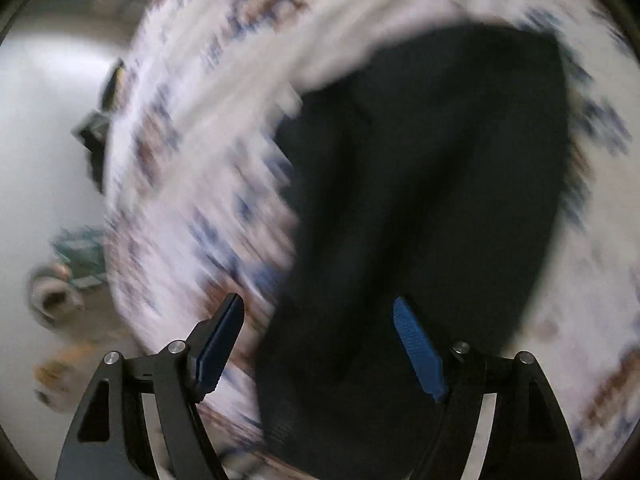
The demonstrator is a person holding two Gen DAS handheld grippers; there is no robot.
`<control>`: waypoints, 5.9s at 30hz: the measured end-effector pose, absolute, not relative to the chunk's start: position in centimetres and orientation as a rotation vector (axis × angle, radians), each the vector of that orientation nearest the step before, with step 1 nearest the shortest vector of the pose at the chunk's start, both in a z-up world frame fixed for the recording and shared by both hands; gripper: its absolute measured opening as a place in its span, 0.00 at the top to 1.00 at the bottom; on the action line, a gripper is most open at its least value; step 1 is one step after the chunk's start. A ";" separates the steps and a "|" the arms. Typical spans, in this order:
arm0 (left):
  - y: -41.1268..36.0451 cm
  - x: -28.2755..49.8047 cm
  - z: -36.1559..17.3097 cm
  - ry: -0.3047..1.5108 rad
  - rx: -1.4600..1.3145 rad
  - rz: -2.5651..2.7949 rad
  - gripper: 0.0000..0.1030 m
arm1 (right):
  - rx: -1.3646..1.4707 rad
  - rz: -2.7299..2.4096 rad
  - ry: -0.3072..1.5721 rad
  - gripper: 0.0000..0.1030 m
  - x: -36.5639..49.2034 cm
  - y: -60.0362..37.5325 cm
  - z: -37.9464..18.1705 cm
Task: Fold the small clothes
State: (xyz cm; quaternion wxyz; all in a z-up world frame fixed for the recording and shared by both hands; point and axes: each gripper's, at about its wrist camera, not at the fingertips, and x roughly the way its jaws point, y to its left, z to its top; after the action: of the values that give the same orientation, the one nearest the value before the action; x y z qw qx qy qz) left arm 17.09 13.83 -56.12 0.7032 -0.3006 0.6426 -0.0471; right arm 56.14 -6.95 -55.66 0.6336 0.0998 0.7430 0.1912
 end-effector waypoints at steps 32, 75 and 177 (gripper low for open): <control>18.5 14.2 -57.2 1.397 -0.676 -0.051 0.94 | 0.220 0.317 1.675 0.94 51.0 6.0 -61.3; 8.7 59.4 -54.7 1.284 -0.257 -0.413 0.96 | 0.588 0.072 1.394 0.50 61.1 -15.0 -60.0; 16.7 45.3 -51.9 1.419 -0.419 -0.477 0.45 | 0.684 0.025 1.687 0.41 39.9 -18.3 -63.3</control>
State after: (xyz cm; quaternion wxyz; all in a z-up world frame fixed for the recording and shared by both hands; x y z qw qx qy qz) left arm 45.35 16.65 -51.91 0.7129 -0.1891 0.6400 -0.2153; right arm 39.86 -18.29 -63.32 0.6134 0.2967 0.7319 0.0109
